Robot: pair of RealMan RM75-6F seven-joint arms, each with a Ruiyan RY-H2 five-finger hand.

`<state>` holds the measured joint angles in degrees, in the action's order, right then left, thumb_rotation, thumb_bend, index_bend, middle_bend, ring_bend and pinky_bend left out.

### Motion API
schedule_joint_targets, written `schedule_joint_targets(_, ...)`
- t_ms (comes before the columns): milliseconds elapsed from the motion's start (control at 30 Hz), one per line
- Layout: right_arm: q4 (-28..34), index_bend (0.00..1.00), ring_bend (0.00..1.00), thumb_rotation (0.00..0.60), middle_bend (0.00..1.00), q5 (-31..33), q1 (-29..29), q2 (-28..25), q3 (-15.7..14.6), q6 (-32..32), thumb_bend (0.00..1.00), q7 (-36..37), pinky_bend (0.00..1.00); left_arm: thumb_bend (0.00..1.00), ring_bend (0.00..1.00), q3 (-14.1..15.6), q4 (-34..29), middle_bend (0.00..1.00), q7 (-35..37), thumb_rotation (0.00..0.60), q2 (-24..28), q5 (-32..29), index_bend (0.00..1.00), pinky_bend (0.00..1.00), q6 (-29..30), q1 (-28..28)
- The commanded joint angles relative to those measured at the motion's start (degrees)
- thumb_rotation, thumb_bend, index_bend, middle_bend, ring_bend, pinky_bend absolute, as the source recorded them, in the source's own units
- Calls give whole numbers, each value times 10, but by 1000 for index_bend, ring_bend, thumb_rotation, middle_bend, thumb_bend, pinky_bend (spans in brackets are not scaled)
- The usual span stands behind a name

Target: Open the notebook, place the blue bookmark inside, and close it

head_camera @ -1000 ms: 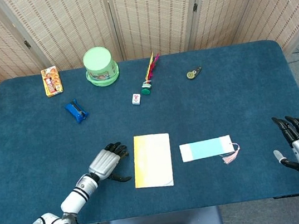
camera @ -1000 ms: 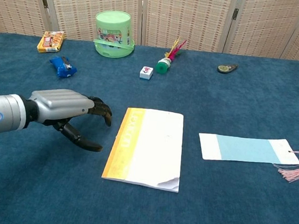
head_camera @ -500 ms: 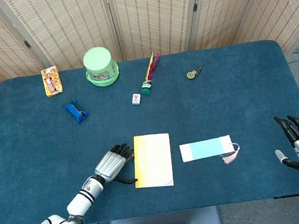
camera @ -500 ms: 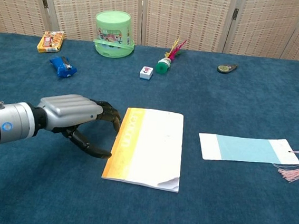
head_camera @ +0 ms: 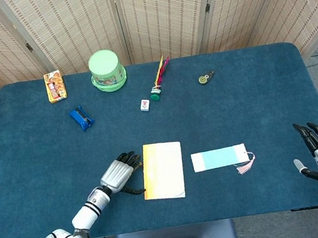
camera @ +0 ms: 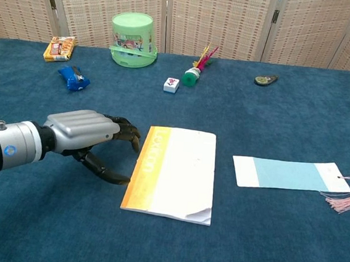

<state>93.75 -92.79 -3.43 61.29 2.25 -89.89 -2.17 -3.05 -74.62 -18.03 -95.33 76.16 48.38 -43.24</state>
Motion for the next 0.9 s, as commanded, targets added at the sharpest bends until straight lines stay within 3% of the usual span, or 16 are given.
schedule_joint_targets(33,1,9,101,600,172,0,0,-1,0,0,249,0,167,133,62,1,-2,127,-6,189,-5,-3,262,152,-2,-1)
schedule_joint_targets(600,-4,9,95,600,172,-9,1,2,-2,-2,249,-1,167,133,62,-7,-56,125,-44,189,-16,-9,255,152,12,-10)
schedule_joint_targets(900,-24,90,94,600,194,-111,-45,15,-15,16,244,-10,167,132,62,-35,-92,123,-1,207,56,-16,244,152,72,19)
